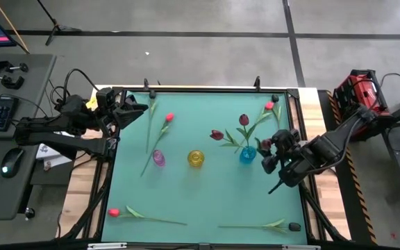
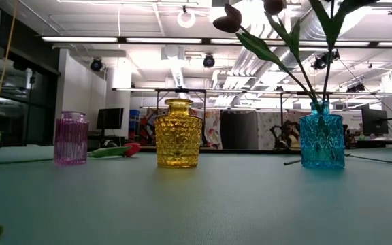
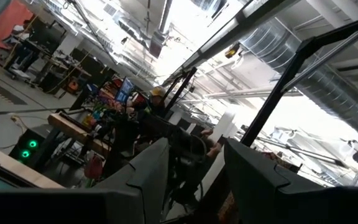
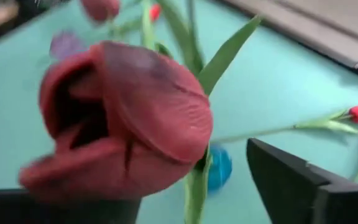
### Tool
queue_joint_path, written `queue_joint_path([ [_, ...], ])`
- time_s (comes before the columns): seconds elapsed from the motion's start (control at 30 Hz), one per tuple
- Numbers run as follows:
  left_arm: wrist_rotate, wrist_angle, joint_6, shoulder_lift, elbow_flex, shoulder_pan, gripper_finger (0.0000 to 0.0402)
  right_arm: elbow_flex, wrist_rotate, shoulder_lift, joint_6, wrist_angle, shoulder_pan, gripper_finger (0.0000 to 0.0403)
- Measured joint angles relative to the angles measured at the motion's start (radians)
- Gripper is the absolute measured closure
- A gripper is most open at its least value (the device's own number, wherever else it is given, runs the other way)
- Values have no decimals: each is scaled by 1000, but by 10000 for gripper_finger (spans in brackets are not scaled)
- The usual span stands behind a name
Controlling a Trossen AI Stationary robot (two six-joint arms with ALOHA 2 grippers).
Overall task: Sort flowers into vase by color
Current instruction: Put the dark red flower into the blue vase, then put the bottom black flower into the purple vase
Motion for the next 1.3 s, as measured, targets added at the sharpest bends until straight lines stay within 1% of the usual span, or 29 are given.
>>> queue_joint_path([
  [0.1, 0, 0, 0, 0, 0, 0, 257, 40, -116, 0, -58, -20, 0, 111],
  [0.23, 0, 0, 0, 0, 0, 0, 257, 90, -271, 0, -129, -32, 0, 89],
  [0.4, 0, 0, 0, 0, 0, 0, 257, 129, -418, 0, -174, -36, 0, 87],
  [0.5, 0, 0, 0, 0, 0, 0, 257, 142, -485, 0, -174, -40, 0, 86],
  [0.7, 0, 0, 0, 0, 0, 0, 257, 146, -686, 0, -154, -43, 6, 86],
  [0.83, 0, 0, 0, 0, 0, 0, 257, 146, -746, 0, -107, -43, 33, 87],
  [0.93, 0, 0, 0, 0, 0, 0, 257, 145, -751, 0, -54, -38, 72, 87],
  [1.03, 0, 0, 0, 0, 0, 0, 257, 120, -755, -1, 3, 16, 123, 87],
  [1.17, 0, 0, 1, 0, 0, 0, 257, 47, -755, -1, 83, 175, 201, 87],
  [1.3, 0, 0, 0, 0, 0, 0, 257, -94, -755, 12, 167, 448, 273, 87],
])
